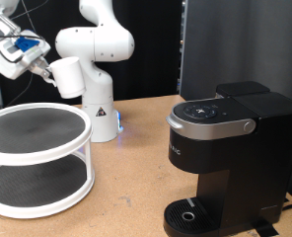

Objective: Make a cup of coffee with the keurig machine

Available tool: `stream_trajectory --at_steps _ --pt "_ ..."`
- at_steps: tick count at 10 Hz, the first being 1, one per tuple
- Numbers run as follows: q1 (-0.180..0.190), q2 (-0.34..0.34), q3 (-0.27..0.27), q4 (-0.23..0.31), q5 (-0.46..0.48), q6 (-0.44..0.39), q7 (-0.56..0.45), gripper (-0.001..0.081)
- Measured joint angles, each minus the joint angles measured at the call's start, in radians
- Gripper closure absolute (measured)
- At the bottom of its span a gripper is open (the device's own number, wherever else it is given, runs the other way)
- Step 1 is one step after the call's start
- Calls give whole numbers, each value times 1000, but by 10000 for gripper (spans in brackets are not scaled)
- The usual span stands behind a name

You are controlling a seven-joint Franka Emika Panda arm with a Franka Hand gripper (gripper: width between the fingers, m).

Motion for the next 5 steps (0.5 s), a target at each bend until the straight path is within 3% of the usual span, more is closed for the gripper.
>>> stream_trajectory --at_steps 2,3,5 --pt "-1 -3 10 10 -7 -18 0 741" --pt "-2 -5 14 -6 25 26 12 741" --pt "1 -15 69 -78 149 212 71 741"
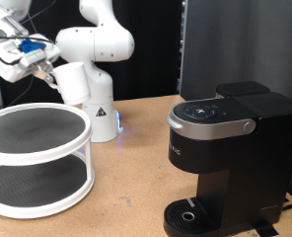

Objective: Make a cup of coffee with the keurig machine

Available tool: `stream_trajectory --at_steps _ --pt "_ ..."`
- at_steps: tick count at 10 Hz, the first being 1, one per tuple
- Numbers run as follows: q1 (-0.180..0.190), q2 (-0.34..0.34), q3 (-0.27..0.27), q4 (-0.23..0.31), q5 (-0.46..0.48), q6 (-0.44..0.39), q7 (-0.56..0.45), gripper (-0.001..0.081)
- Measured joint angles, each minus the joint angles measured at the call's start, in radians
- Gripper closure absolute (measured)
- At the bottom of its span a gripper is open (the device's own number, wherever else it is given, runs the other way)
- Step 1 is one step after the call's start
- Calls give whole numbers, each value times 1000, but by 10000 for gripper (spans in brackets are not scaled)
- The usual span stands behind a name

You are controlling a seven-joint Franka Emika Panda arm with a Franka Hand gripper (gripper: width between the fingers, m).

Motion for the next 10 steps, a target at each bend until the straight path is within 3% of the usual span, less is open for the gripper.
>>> stream_trajectory --at_steps 2,6,8,10 --pt "29 1 82 -51 117 158 62 741" --pt "109 52 221 -66 193 293 194 741" --pt "171 90 260 -68 280 372 195 741" --pt "183 112 267 -62 293 384 195 741"
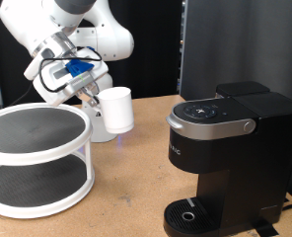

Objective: Make a cup of coffee with the keurig machine

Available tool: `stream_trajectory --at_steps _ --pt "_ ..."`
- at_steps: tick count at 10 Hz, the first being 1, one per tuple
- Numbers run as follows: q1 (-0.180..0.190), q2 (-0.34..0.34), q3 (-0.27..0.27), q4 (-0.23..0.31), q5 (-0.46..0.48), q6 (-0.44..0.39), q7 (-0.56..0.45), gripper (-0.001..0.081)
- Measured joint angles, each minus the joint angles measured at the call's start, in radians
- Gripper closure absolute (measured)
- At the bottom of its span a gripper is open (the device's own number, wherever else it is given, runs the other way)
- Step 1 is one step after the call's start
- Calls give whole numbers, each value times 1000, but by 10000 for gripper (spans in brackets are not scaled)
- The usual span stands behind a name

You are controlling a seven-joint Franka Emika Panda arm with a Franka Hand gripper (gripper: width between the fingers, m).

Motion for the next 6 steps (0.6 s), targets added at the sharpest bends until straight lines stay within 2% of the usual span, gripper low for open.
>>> stream_trajectory --at_steps 3,6 --pt "3 7 0 -14 14 7 -25 741" --pt "39 68 1 -38 91 104 -107 741"
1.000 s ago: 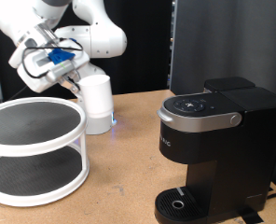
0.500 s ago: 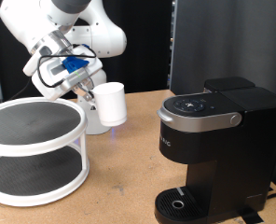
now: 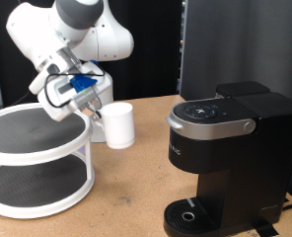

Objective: Make a cup of coffee with the keurig machine

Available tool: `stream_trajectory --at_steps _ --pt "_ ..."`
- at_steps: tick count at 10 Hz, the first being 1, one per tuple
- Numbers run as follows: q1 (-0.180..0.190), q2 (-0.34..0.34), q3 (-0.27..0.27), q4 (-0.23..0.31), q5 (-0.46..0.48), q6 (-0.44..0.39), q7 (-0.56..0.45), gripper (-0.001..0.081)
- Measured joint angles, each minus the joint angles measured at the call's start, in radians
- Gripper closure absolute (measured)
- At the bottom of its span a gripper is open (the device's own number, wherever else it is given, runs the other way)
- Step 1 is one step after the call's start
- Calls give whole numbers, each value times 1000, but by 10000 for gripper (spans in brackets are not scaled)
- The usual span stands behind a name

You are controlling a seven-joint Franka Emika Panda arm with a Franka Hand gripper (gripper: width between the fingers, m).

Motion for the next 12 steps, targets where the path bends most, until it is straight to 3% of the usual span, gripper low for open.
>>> stream_trajectory --at_steps 5,12 --pt "62 155 0 3 137 71 -144 741" --pt "108 312 13 33 354 128 -329 741"
